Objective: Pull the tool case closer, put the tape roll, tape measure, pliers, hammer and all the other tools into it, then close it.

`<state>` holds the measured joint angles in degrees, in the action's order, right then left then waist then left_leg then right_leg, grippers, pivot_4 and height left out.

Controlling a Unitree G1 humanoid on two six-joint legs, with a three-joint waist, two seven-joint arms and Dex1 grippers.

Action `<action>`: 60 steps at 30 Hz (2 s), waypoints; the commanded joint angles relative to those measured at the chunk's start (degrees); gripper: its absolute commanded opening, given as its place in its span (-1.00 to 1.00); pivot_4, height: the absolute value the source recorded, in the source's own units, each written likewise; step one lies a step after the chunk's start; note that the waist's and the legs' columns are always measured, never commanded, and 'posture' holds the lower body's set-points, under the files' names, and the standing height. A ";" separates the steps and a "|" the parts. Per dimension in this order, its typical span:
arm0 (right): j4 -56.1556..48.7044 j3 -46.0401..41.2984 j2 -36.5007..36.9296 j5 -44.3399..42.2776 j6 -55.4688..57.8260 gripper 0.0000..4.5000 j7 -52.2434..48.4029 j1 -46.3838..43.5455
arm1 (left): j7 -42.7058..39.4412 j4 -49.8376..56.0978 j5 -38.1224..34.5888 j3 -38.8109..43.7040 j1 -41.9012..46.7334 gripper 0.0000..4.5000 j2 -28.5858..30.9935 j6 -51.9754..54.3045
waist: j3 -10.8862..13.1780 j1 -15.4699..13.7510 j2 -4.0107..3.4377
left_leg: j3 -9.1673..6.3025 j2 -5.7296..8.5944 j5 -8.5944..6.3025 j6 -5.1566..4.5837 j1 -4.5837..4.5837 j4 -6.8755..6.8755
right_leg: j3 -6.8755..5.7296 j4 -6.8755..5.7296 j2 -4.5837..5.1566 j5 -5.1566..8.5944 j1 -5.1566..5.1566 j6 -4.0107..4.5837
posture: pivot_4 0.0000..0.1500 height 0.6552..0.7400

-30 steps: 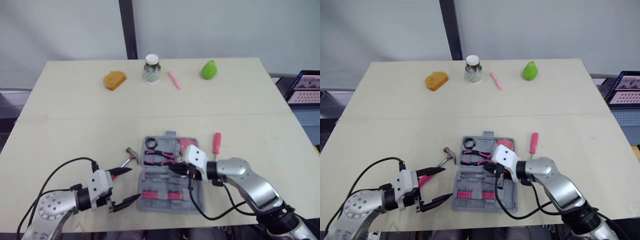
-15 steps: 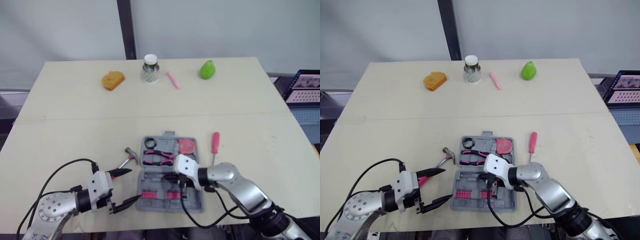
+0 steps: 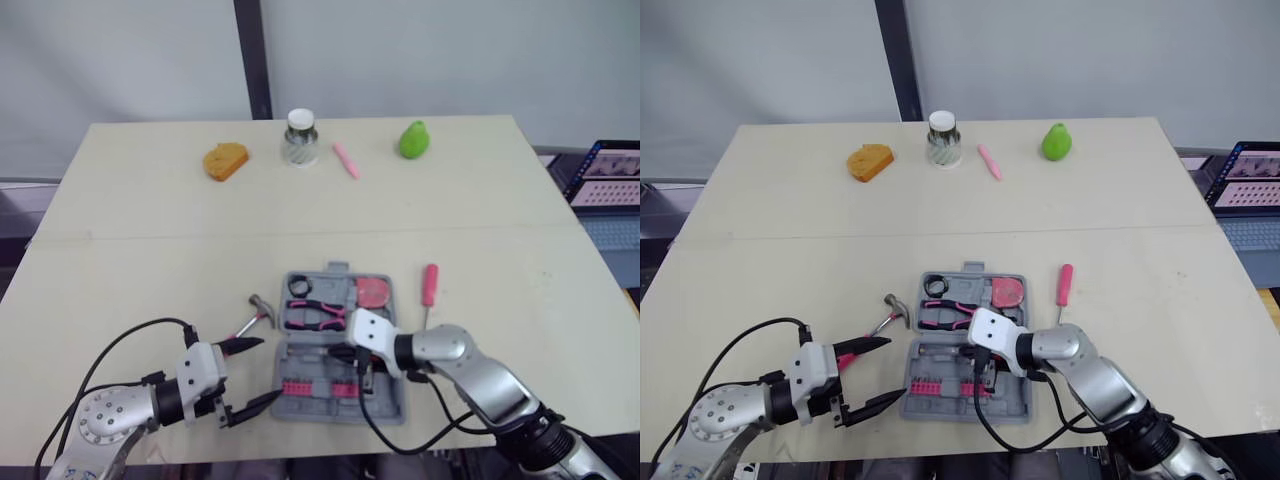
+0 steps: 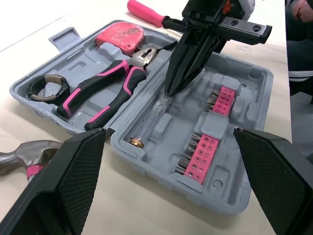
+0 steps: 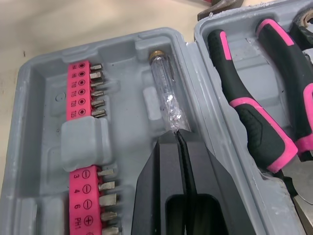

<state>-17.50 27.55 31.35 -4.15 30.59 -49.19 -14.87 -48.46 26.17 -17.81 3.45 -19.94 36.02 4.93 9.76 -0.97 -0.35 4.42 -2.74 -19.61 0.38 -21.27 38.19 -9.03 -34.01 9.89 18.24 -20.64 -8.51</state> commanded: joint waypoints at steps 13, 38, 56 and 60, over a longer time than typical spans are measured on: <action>-2.43 -0.90 -1.15 -2.63 1.69 -0.98 -1.64 -0.87 | 0.53 1.87 -0.47 -0.16 -0.06 1.00 -0.26 -0.25 | -0.01 1.04 0.01 | 0.00 -0.08 0.06 0.09 0.02 0.00 | 0.03 -0.10 -0.06 -0.02 -0.05 0.09 | 1.00 1.00; 1.20 1.10 -2.65 0.36 1.05 -0.98 -0.36 -2.32 | 1.19 2.45 -0.38 -0.54 -0.56 1.00 -0.46 -0.10 | -0.01 1.09 0.00 | 0.03 -0.09 0.06 0.11 -0.01 0.02 | 0.06 -0.20 -0.07 -0.02 -0.13 0.09 | 1.00 1.00; 4.74 6.95 0.04 7.24 1.05 -0.98 -1.19 -2.26 | 1.73 2.77 -0.49 -0.91 -0.83 1.00 -0.46 0.04 | -0.08 1.11 0.07 | 0.04 -0.10 0.07 0.12 0.09 0.03 | 0.06 -0.29 -0.07 -0.02 -0.10 0.10 | 1.00 1.00; 5.62 8.13 0.44 8.25 2.27 -0.98 -1.20 -2.79 | 1.71 2.76 -0.58 -0.91 -0.84 1.00 -0.47 0.11 | -0.19 1.11 0.14 | 0.03 -0.11 0.08 0.13 0.15 0.05 | 0.07 -0.34 -0.07 -0.01 -0.07 0.11 | 1.00 1.00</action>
<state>-15.69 33.48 30.68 1.62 29.69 -49.88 -19.55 -47.02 26.67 -17.81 2.76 -20.53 35.90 5.17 9.57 0.15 -0.21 4.46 -2.84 -19.53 0.52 -21.11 38.24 -8.96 -34.35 9.82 18.22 -20.71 -8.39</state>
